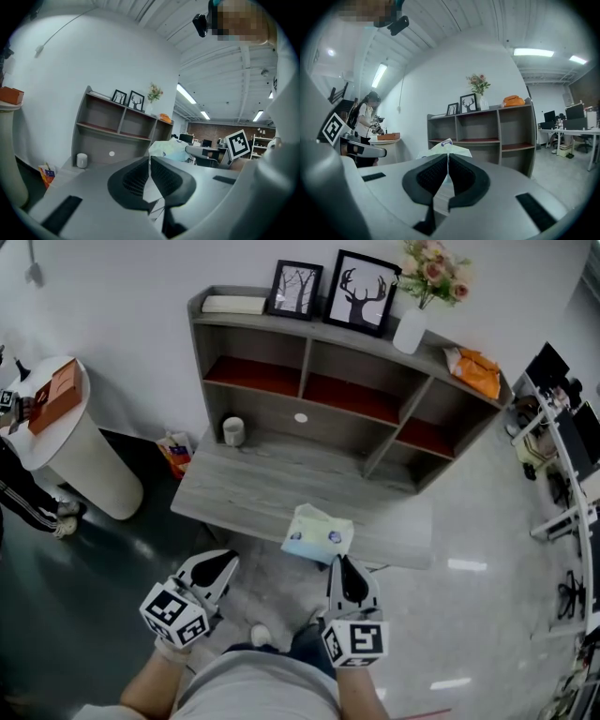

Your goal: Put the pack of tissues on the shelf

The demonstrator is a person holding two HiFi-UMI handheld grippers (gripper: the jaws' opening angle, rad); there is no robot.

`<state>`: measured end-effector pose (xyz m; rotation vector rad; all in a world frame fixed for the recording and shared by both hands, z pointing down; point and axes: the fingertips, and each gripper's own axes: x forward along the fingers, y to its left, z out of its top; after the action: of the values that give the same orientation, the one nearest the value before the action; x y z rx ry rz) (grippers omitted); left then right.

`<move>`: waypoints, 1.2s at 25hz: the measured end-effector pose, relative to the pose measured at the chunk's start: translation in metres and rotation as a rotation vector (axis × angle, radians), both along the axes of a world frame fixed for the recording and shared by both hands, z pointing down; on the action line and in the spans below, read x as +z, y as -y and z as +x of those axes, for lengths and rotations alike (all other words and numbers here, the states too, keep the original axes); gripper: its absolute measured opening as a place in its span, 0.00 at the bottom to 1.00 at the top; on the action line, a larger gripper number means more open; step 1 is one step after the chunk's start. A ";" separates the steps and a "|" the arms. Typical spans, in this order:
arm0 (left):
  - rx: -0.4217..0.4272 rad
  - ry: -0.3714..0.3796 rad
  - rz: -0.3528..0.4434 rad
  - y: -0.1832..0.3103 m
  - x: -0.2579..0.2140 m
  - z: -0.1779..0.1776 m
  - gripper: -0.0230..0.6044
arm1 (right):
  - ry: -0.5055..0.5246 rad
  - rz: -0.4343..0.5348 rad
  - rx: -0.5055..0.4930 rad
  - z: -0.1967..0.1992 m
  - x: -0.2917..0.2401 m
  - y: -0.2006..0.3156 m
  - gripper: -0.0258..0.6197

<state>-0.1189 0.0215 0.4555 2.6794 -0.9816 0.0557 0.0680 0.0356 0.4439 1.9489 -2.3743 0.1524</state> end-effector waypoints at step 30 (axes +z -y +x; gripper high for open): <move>-0.172 0.046 -0.049 0.180 -0.006 0.066 0.08 | 0.030 -0.038 -0.157 0.068 0.001 0.209 0.08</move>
<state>-0.0532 -0.1583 0.4493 2.5501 -1.2046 0.1049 0.1362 -0.1739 0.4451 1.7475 -2.5109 0.2176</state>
